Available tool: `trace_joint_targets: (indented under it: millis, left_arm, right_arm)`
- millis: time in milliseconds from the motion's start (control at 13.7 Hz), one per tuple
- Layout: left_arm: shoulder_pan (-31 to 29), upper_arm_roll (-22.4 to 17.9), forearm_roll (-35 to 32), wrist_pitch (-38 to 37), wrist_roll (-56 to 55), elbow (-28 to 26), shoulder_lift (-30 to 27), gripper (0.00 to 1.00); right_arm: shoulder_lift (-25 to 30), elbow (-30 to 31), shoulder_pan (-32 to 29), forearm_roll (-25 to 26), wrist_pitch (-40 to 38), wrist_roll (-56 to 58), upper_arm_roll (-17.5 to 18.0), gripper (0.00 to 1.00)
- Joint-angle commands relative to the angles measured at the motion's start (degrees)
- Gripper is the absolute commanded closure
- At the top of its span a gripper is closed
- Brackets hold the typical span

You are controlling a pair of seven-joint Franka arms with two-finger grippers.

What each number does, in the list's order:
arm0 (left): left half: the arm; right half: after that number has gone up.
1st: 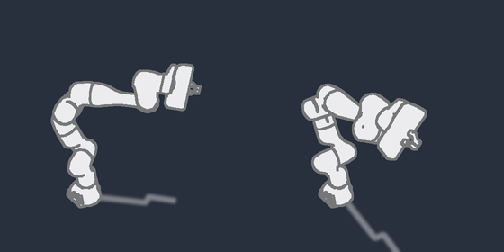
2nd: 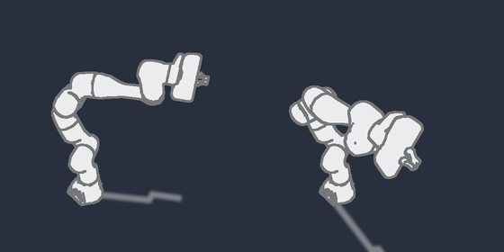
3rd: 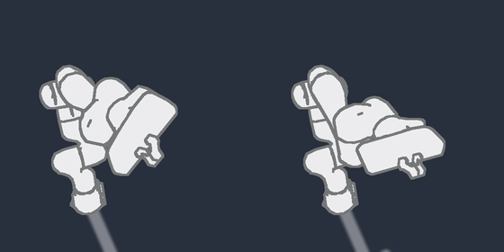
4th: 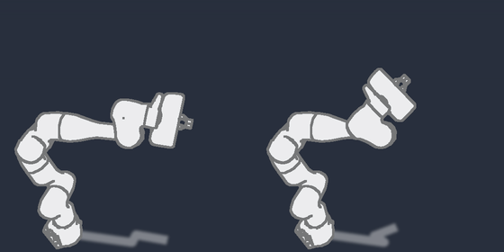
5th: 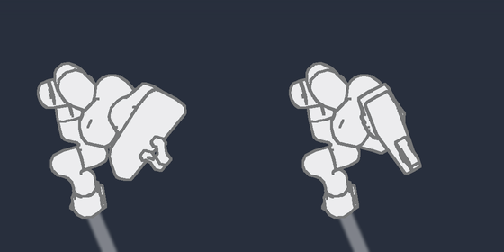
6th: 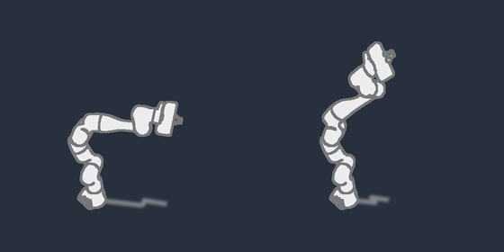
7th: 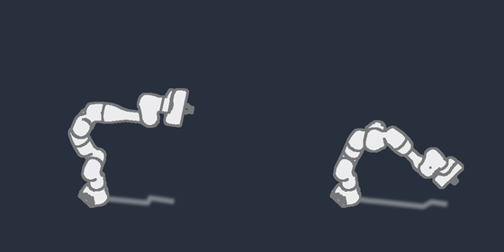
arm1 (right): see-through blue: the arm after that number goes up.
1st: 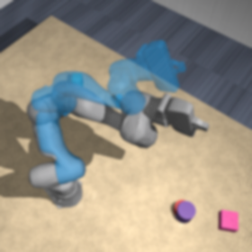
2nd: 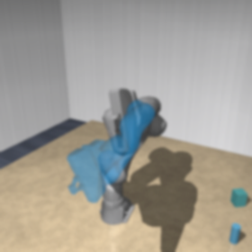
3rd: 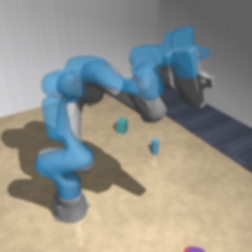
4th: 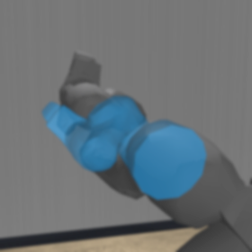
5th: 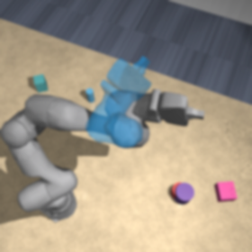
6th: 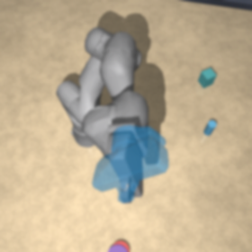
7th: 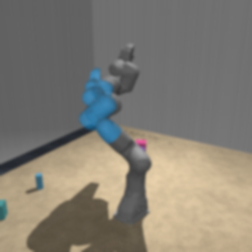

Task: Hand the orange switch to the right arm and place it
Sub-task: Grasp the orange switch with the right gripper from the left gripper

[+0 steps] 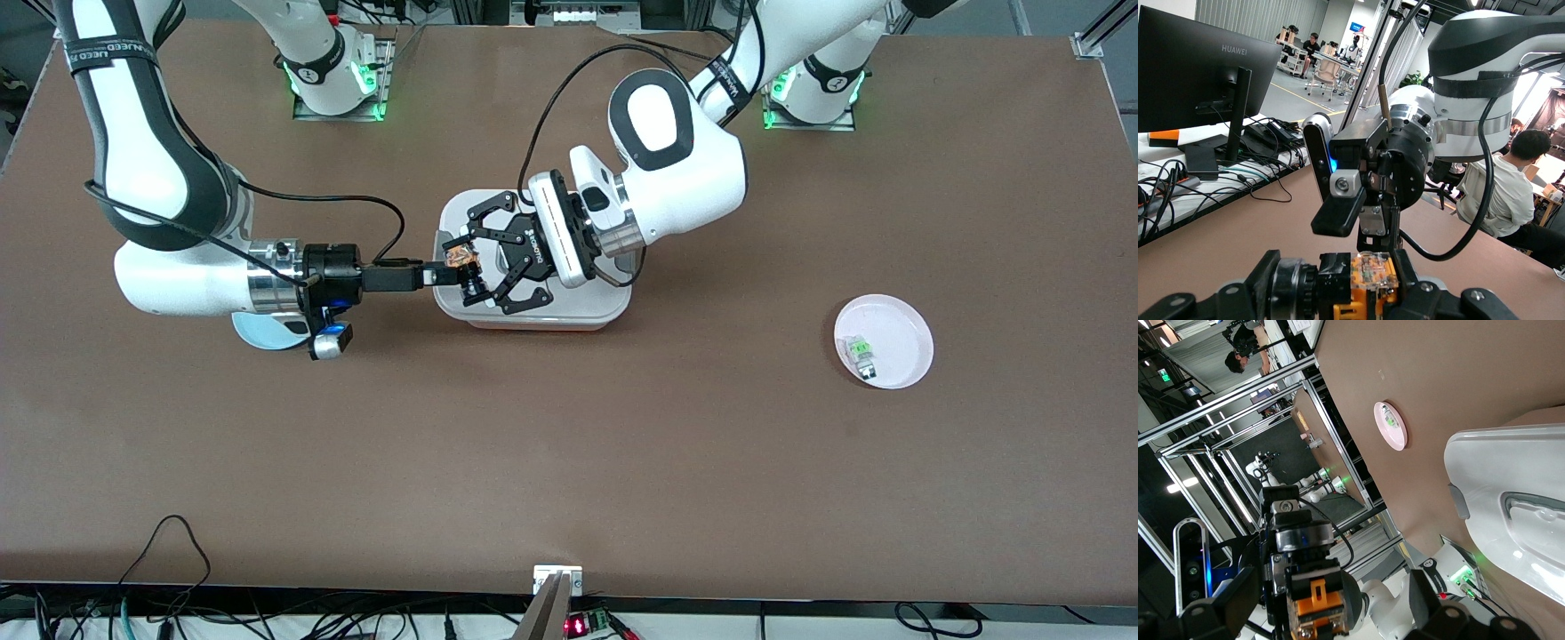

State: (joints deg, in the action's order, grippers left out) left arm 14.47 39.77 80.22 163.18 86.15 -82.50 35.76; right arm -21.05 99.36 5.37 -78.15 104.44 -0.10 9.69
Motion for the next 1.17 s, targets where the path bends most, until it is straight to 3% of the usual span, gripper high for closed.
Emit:
trace_joint_targets:
  millis: [0,219,656,1020,1093]
  left_arm:
    - [0.56,0.22,2.39,0.39,2.44,1.82,0.72,1.0]
    - [0.65,0.22,2.39,0.39,2.26,1.82,0.72,1.0]
    - [1.09,0.31,2.31,0.39,0.95,2.0,0.63,1.0]
    - [1.09,0.22,2.04,0.3,-0.02,2.08,0.63,1.0]
    - [1.09,0.22,1.87,0.3,-0.02,2.08,0.63,0.52]
  right_arm:
    - [0.39,0.31,1.57,-1.83,1.81,1.07,-0.11,0.01]
    - [0.57,0.22,2.01,-1.83,1.82,0.98,-0.11,0.11]
    - [1.1,0.05,1.93,-1.83,0.94,0.37,-0.11,0.52]
    - [1.8,0.05,1.92,-1.83,0.85,0.46,-0.11,0.62]
    - [1.89,0.05,1.92,-1.83,0.85,0.54,-0.11,0.67]
